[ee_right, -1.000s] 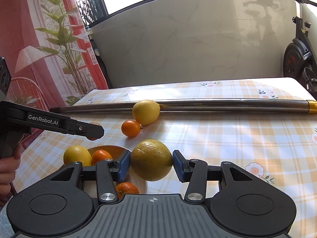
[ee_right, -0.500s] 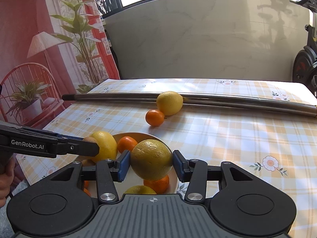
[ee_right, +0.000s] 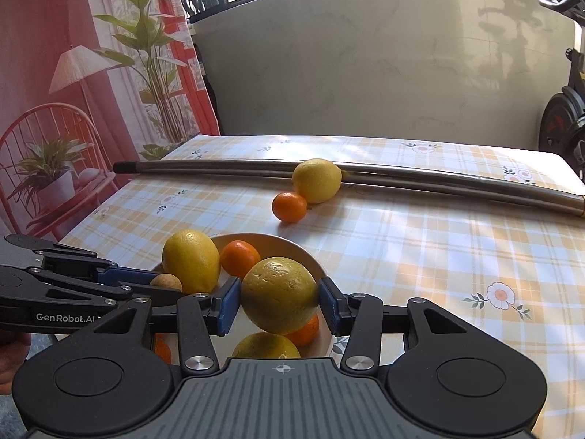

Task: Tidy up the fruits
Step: 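Grasp the brown kiwi with the left tool while the right tool carries the grapefruit over the plate, then lower the kiwi and grapefruit into the white plate and open both tools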

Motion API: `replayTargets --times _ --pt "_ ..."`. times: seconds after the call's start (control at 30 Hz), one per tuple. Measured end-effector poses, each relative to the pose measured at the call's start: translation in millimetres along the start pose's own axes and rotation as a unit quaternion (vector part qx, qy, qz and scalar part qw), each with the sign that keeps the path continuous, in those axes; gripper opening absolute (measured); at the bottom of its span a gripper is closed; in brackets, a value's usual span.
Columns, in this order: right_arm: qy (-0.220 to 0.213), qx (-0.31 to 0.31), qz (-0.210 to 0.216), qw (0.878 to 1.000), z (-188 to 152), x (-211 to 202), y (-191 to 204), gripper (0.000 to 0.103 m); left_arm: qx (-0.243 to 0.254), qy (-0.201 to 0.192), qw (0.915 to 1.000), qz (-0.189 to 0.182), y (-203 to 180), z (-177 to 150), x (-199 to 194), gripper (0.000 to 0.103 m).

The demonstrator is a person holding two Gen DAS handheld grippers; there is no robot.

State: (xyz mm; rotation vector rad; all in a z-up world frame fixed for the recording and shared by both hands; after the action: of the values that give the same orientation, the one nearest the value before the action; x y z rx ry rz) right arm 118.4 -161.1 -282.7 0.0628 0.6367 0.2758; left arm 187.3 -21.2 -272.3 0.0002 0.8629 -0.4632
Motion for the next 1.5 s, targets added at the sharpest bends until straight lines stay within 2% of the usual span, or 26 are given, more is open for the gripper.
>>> replayTargets --times 0.5,0.77,0.97,1.17,1.5 --pt "0.006 -0.004 0.002 1.0 -1 4 0 0.043 -0.028 0.001 0.9993 0.024 16 -1 0 0.028" --pt "0.008 -0.006 0.002 1.0 0 4 1 0.043 -0.061 -0.018 0.9978 0.021 27 4 -14 0.028" --pt "0.012 -0.032 0.012 0.999 7 14 13 0.043 -0.078 -0.04 0.9957 0.029 33 10 -21 0.028" --pt "0.034 -0.065 0.029 0.997 13 34 31 0.043 -0.108 -0.059 0.9918 0.035 45 16 -29 0.028" --pt "0.062 -0.11 0.034 0.991 11 57 46 0.043 -0.121 -0.064 0.9898 0.037 55 17 -29 0.028"
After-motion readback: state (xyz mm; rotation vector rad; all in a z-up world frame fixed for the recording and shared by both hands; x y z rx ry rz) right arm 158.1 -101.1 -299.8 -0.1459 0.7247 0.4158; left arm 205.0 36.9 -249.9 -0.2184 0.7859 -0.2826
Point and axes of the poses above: each gripper's, at about its wrist camera, not at the fingertips, and x roughly the way its jaws point, y to its left, z to its top, the point moved 3 cm from there along x, roughly the way its jaws point, and after that the axes turned 7 degrees about -x, right-handed, at the moved point
